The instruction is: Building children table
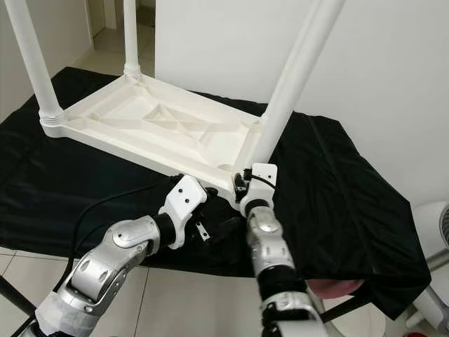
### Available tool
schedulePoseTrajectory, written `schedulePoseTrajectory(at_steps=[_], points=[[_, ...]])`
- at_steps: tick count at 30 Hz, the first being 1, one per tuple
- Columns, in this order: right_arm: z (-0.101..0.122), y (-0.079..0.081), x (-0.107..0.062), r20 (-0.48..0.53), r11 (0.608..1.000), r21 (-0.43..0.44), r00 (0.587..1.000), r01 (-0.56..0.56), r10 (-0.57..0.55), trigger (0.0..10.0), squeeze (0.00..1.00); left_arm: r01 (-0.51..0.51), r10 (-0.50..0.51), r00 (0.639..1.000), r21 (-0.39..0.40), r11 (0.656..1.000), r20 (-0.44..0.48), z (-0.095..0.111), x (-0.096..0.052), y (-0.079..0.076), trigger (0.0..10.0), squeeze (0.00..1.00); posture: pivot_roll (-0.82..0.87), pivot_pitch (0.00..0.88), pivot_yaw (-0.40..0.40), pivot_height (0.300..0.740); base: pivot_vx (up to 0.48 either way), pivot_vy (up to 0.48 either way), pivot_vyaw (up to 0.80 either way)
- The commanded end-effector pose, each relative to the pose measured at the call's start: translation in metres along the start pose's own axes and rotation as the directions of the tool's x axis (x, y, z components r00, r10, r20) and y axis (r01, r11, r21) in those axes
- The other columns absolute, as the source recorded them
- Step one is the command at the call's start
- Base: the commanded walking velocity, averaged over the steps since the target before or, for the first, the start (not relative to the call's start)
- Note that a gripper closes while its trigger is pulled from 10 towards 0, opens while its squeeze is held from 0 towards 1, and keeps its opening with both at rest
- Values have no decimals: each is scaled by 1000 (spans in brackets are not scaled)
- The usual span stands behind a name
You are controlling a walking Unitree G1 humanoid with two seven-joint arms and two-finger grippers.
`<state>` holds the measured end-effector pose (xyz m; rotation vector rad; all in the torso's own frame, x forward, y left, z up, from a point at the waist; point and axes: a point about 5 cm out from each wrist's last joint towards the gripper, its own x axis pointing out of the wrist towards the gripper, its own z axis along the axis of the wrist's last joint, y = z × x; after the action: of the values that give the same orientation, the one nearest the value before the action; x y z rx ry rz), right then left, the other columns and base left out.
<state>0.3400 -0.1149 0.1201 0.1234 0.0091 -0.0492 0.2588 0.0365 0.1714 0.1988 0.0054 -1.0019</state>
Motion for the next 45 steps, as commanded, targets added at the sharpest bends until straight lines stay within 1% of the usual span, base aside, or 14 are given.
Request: schedulePoseTrajectory(at_steps=[1, 7, 8, 15, 23, 24, 31, 34, 35, 37, 38, 40, 43, 45], points=[[3, -1, -2, 12, 1000, -27, 1000, 12, -12, 10000, 0, 3, -3, 1000, -13, 1000, -5, -1, 2, -4, 10000, 0, 50, 0, -182, 740, 0, 0, 0], [8, -2, -2, 26, 999, -26, 999, -40, 41, 10000, 0, 3, -4, 1000, -14, 1000, -6, -1, 3, -5, 10000, 0, 51, 0, -185, 740, 0, 0, 0], [8, -4, -2, 29, 999, -17, 999, -41, 41, 10000, 1000, 2, -2, 1000, -15, 1000, -5, -1, 3, -5, 10000, 0, 51, 0, -185, 740, 0, 0, 0], [14, -10, -8, 55, 999, -5, 998, -40, 40, 10000, 1000, 1, -1, 1000, -19, 1000, -5, -1, 3, -5, 10000, 0, 51, 0, -185, 740, 0, 0, 0], [12, -22, -14, 37, 988, -31, 988, -150, 151, 10000, 1000, 1, -2, 1000, -20, 1000, -5, -2, 2, -6, 10000, 0, 54, 0, -188, 740, 0, 0, 0], [13, -27, -15, 35, 981, -49, 981, -189, 191, 10000, 0, 3, -3, 1000, -20, 1000, -5, -2, 3, -6, 10000, 0, 50, 0, -185, 740, 0, 0, 0], [15, -45, -12, 39, 947, -137, 954, -289, 297, 10000, 0, 7, -7, 1000, -22, 1000, -2, -1, 3, -7, 10000, 0, 53, 0, -181, 740, 0, 0, 0], [11, -54, -10, 9, 910, -174, 924, -376, 383, 10000, 0, 7, -7, 1000, -21, 1000, 0, 0, 3, -7, 10000, 0, 56, 0, -178, 740, 0, 0, 0], [11, -54, -10, 9, 910, -174, 924, -376, 383, 10000, 0, 7, -7, 1000, -21, 1000, 0, 0, 3, -7, 10000, 0, 56, 0, -178, 740, 0, 0, 0], [9, -57, -6, -11, 886, -171, 900, -431, 435, 10000, 0, 11, -11, 1000, -22, 1000, -3, -1, 2, -8, 10000, 0, 59, 0, -178, 740, 0, 0, 0], [9, -57, -6, -11, 886, -171, 900, -431, 435, 10000, 0, 11, -11, 1000, -22, 1000, -3, -1, 2, -8, 10000, 0, 59, 0, -178, 740, 0, 0, 0], [8, -55, 2, -32, 858, -157, 871, -490, 491, 10000, 0, 19, -19, 1000, -21, 1000, -4, -2, 3, -9, 10000, 0, 63, 0, -173, 740, 0, 0, 0], [9, -53, 4, -40, 845, -150, 857, -513, 513, 10000, 0, 21, -21, 1000, -21, 1000, -4, -2, 3, -10, 10000, 0, 63, 0, -173, 740, 0, 0, 0], [9, -48, 8, -55, 823, -146, 835, -549, 547, 10000, 0, 21, -21, 1000, -21, 1000, -2, -1, 4, -10, 10000, 0, 68, 0, -170, 740, 0, 0, 0]])
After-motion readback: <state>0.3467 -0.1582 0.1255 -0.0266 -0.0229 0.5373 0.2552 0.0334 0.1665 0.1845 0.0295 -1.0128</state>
